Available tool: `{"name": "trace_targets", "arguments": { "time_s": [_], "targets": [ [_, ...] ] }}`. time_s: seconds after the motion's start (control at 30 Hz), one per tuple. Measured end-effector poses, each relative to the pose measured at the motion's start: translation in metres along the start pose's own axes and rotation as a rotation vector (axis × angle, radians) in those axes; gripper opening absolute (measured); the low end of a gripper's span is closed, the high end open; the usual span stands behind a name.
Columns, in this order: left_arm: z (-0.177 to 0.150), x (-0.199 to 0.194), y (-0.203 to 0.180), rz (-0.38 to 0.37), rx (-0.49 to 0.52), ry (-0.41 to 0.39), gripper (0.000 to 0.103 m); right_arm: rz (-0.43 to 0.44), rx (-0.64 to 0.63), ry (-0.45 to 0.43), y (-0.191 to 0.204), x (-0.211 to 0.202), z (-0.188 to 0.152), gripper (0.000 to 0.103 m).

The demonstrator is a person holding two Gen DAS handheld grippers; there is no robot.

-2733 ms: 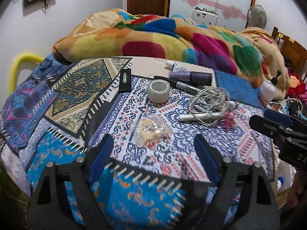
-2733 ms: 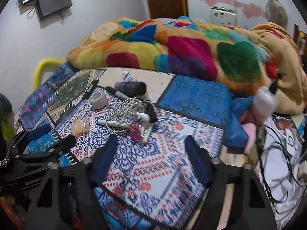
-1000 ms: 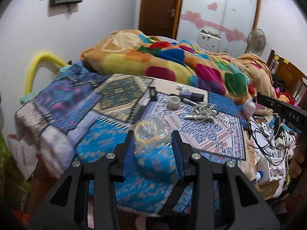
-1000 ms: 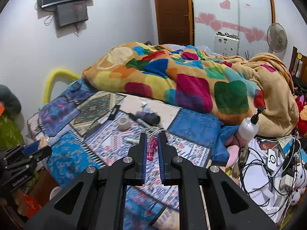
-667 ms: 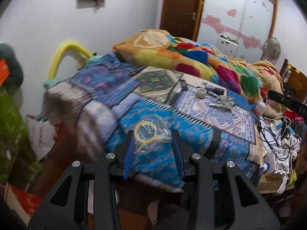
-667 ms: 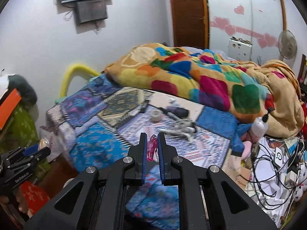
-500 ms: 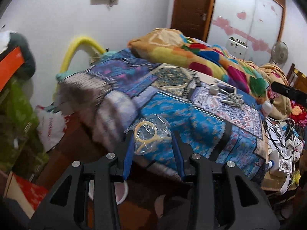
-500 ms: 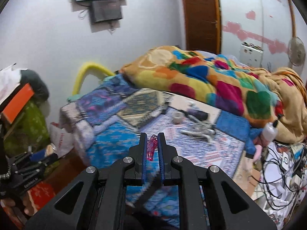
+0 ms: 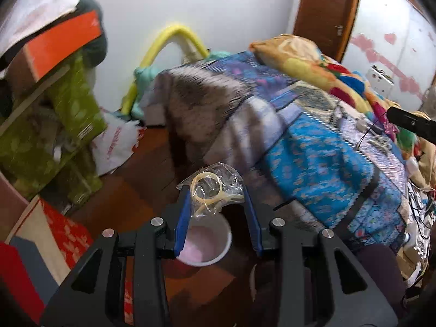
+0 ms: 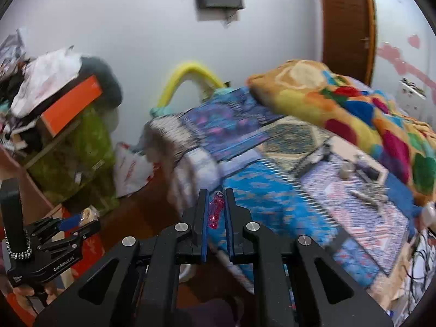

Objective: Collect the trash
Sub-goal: 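Carry the pink clip and plastic bag with both tools over the white bucket, then open both tools to drop the clip and bag into the white bucket, then move both tools back up to the items on the bed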

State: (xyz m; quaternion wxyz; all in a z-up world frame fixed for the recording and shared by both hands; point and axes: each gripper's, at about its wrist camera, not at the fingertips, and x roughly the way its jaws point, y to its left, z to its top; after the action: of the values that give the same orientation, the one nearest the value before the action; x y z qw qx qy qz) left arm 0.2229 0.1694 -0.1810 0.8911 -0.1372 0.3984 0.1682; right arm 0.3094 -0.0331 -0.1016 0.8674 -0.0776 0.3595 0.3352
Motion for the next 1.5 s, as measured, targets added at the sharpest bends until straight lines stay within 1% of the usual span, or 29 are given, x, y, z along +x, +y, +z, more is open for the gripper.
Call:
{"name": "trace_targets", "arguments": {
  "time_s": [0.03, 0.13, 0.23, 0.3, 0.43, 0.53, 0.73, 0.9, 1.0, 1.07, 1.1, 1.13, 1.2, 1.23, 1.37, 1.5],
  "targets": [
    [-0.004, 0.002, 0.008, 0.007, -0.009, 0.007, 0.038, 0.013, -0.005, 0.005, 0.005, 0.004, 0.0, 0.01],
    [-0.011, 0.013, 0.026, 0.023, -0.036, 0.034, 0.038, 0.058, -0.038, 0.06, 0.031, 0.032, -0.006, 0.01],
    [-0.019, 0.029, 0.043, 0.039, -0.054, 0.07, 0.038, 0.069, -0.069, 0.105, 0.052, 0.057, -0.011, 0.01],
    [-0.025, 0.044, 0.053, 0.047, -0.072, 0.101, 0.038, 0.081, -0.095, 0.16, 0.066, 0.082, -0.018, 0.01],
    [-0.035, 0.074, 0.07, 0.051, -0.107, 0.156, 0.038, 0.124, -0.112, 0.257, 0.078, 0.121, -0.03, 0.01],
    [-0.046, 0.101, 0.081, 0.038, -0.136, 0.214, 0.038, 0.151, -0.121, 0.343, 0.087, 0.155, -0.041, 0.01],
    [-0.063, 0.153, 0.095, 0.024, -0.168, 0.327, 0.038, 0.188, -0.152, 0.465, 0.102, 0.199, -0.054, 0.01],
    [-0.07, 0.184, 0.098, 0.011, -0.175, 0.396, 0.038, 0.225, -0.197, 0.554, 0.117, 0.226, -0.064, 0.01],
    [-0.071, 0.195, 0.097, 0.0, -0.183, 0.416, 0.038, 0.235, -0.221, 0.574, 0.123, 0.235, -0.067, 0.01],
    [-0.071, 0.202, 0.098, -0.019, -0.207, 0.433, 0.038, 0.25, -0.232, 0.599, 0.125, 0.24, -0.068, 0.011],
    [-0.07, 0.204, 0.099, -0.028, -0.217, 0.44, 0.041, 0.259, -0.231, 0.612, 0.126, 0.243, -0.068, 0.012],
    [-0.07, 0.206, 0.099, -0.039, -0.229, 0.447, 0.045, 0.269, -0.223, 0.625, 0.125, 0.245, -0.068, 0.017],
    [-0.069, 0.208, 0.1, -0.043, -0.241, 0.454, 0.046, 0.272, -0.212, 0.629, 0.124, 0.247, -0.068, 0.036],
    [-0.068, 0.208, 0.1, -0.04, -0.239, 0.454, 0.046, 0.265, -0.206, 0.619, 0.122, 0.245, -0.067, 0.038],
    [-0.064, 0.203, 0.096, -0.028, -0.221, 0.442, 0.046, 0.251, -0.198, 0.59, 0.116, 0.241, -0.063, 0.039],
    [-0.056, 0.187, 0.092, -0.007, -0.194, 0.408, 0.046, 0.231, -0.196, 0.558, 0.11, 0.232, -0.057, 0.039]
  ]
}}
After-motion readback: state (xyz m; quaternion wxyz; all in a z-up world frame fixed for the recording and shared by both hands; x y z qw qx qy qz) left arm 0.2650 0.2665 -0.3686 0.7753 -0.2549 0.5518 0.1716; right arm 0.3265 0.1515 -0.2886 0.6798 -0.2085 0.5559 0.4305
